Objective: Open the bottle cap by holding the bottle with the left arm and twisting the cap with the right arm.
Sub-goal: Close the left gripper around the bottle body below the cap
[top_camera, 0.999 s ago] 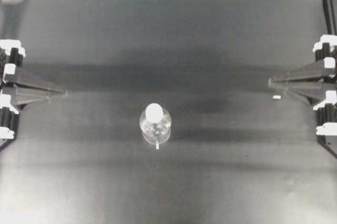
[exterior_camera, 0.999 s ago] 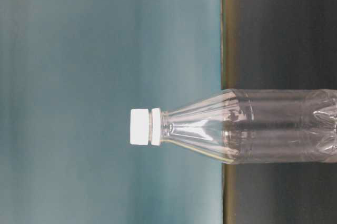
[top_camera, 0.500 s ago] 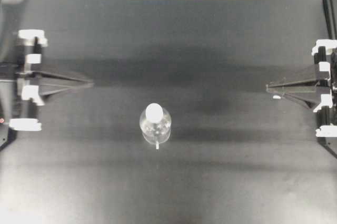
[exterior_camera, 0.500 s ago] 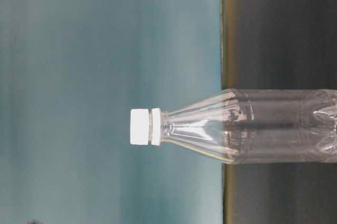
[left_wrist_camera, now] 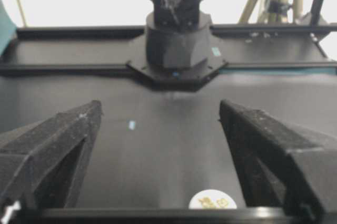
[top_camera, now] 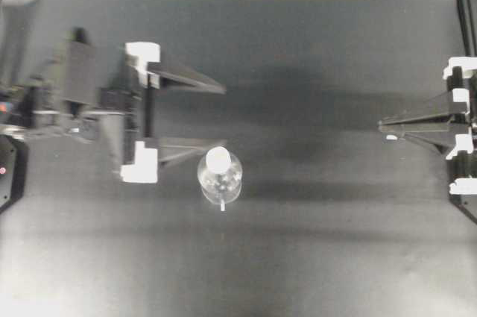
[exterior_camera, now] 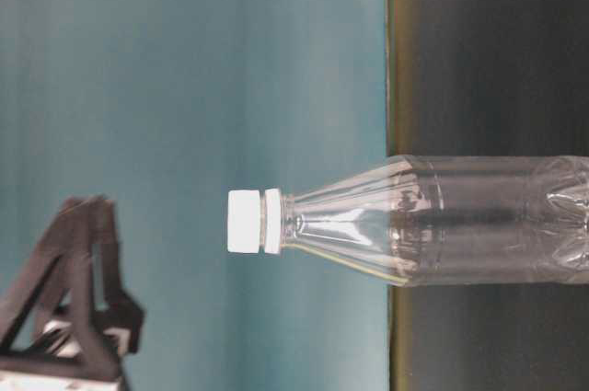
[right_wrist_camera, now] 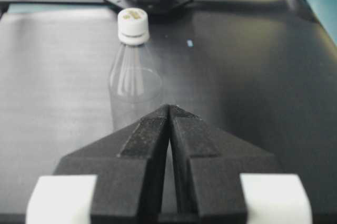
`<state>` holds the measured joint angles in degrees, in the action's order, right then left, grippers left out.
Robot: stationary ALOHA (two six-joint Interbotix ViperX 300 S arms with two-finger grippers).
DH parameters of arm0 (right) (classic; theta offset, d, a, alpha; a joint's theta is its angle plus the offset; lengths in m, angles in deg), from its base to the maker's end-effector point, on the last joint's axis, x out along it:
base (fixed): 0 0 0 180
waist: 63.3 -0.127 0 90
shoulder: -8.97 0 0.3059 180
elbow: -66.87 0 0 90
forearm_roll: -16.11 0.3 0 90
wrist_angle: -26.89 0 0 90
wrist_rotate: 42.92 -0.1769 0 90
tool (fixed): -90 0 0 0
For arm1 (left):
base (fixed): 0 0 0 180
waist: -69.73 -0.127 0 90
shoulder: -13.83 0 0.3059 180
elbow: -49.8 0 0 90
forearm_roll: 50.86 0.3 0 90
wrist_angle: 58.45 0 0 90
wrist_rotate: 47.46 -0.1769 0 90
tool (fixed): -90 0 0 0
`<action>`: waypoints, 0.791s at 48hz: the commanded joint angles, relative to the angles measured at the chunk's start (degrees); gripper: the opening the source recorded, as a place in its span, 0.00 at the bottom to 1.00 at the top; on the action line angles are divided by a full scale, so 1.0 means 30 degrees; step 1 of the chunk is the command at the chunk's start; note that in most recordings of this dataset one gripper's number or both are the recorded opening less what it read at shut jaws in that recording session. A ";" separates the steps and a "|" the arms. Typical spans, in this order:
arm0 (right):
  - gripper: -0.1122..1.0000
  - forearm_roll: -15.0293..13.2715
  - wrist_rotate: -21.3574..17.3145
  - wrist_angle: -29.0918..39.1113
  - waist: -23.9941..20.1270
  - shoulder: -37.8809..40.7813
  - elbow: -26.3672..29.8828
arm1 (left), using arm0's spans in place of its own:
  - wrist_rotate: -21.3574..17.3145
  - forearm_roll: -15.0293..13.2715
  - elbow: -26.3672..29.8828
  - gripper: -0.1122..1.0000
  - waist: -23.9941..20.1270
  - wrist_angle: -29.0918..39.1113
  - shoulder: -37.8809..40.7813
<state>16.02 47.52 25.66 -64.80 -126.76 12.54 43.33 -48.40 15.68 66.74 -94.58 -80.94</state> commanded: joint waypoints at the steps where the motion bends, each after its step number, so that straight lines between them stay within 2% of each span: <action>1: 0.10 0.0029 -0.0205 0.0498 -0.0059 -0.0205 0.0498 | 0.0176 0.0059 0.0322 0.95 0.0000 -0.0791 0.0527; 8: 0.10 0.0029 -0.0410 0.1436 -0.0059 -0.0674 0.0586 | 0.0908 0.0059 0.0117 0.97 0.0059 -0.2402 0.1729; 26: 0.10 0.0029 -0.1465 0.1992 -0.0088 -0.1025 0.0615 | 0.1230 0.0059 -0.0937 0.97 0.0293 -0.6123 0.3926; 38: 0.10 0.0029 -0.2051 0.2402 -0.0088 -0.0967 0.0586 | 0.1611 0.0059 -0.0791 0.97 0.0938 -0.8174 0.5977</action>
<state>15.93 42.15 32.87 -64.88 -130.19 13.24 48.25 -48.40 12.43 69.11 -117.69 -64.24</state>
